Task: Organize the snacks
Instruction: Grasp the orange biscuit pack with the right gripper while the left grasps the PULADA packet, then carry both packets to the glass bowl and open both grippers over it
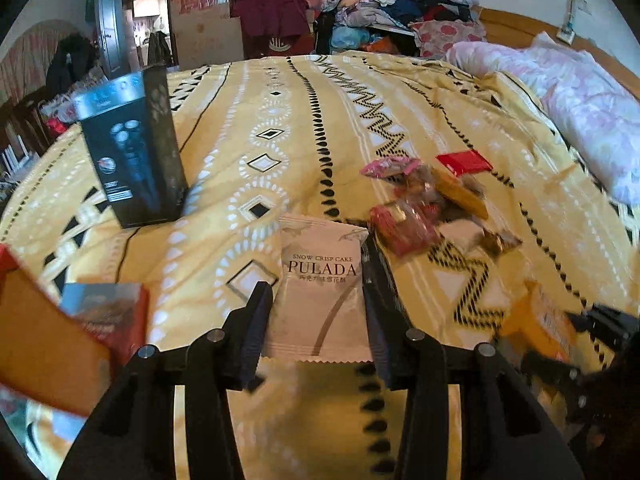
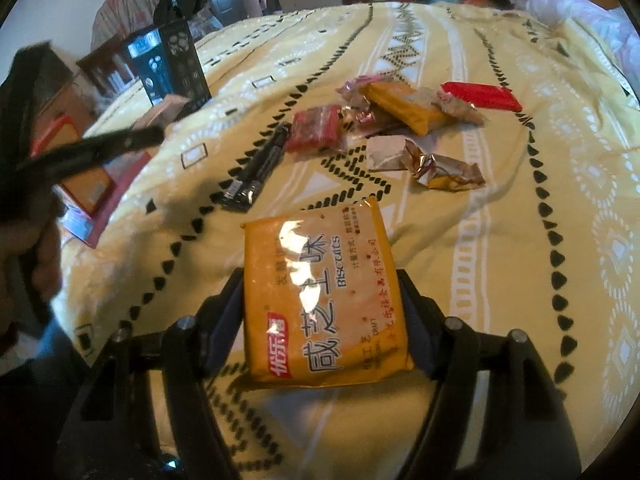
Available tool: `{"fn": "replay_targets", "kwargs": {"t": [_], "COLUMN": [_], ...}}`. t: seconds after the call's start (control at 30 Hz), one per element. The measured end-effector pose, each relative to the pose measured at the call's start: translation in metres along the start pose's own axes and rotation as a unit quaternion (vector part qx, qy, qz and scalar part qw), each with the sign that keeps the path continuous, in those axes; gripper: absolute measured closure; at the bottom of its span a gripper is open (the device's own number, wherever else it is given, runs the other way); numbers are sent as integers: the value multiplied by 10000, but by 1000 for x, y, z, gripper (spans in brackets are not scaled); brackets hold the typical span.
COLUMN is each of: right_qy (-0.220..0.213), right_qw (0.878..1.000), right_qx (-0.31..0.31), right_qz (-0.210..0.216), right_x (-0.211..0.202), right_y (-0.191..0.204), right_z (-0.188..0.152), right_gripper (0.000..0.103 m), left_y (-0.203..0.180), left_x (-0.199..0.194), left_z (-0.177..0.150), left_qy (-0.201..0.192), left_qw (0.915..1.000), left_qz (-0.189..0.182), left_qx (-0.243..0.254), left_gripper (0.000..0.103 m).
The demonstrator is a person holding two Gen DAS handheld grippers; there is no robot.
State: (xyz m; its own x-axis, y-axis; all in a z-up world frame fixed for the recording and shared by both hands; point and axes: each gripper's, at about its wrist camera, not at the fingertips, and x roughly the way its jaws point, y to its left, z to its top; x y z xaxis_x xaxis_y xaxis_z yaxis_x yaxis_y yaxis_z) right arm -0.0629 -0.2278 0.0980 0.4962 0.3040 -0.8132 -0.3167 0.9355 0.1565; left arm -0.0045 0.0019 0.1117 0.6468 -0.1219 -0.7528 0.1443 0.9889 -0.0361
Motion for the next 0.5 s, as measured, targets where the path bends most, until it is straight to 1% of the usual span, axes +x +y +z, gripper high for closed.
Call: {"fn": "replay_targets", "kwargs": {"t": [0.23,0.37,0.5], "right_qy": [-158,-248,-353], "right_qw": [9998,9996,9994], "right_qx": [91,113,67], "right_qz": [34,38,-22], "right_x": [-18,-27,-37], "right_y": [18,24,34], "right_z": [-5,-7,-3], "right_gripper": [31,32,32], "left_y": [3,6,11], "left_x": [-19,-30,-49], "left_z": [-27,-32,-29], "left_qy": [142,83,-94], "left_qw": [9997,9997,9997], "left_qz": [213,224,170], "left_qx": [-35,-75,-138], "left_gripper": [56,56,56]}}
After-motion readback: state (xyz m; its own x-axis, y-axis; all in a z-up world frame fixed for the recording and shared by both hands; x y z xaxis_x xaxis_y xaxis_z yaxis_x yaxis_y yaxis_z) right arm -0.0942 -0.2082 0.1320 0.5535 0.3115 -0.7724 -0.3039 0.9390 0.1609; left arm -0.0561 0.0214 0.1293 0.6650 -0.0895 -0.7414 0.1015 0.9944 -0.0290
